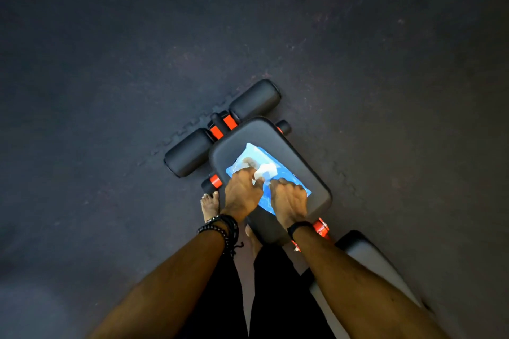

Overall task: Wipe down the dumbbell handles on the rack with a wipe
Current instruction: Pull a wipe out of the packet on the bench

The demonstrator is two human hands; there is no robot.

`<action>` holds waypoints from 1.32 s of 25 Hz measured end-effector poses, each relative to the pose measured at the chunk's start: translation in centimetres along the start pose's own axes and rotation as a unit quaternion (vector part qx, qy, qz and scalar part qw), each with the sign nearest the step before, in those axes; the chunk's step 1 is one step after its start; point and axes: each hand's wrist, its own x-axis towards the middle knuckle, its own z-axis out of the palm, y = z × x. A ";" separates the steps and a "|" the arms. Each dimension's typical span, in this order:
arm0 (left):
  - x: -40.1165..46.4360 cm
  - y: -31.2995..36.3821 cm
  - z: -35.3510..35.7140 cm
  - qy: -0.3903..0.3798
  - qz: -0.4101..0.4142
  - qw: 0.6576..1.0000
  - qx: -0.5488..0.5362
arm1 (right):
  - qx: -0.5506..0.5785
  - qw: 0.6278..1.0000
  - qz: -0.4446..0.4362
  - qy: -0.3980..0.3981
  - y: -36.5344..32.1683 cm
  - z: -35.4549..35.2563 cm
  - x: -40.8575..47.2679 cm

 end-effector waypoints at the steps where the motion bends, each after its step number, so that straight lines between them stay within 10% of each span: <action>1: 0.1 -0.3 0.1 0.001 0.006 1.000 0.001 | -0.025 1.000 0.002 -0.008 -0.1 0.2 -0.2; 13: 0.0 -1.2 0.1 0.018 0.015 1.000 -0.013 | -0.084 0.993 -0.063 0.052 0.3 0.6 1.2; 33: -1.6 -0.6 0.7 0.025 0.066 0.995 0.064 | 0.159 0.973 -0.039 0.161 1.1 0.8 -1.0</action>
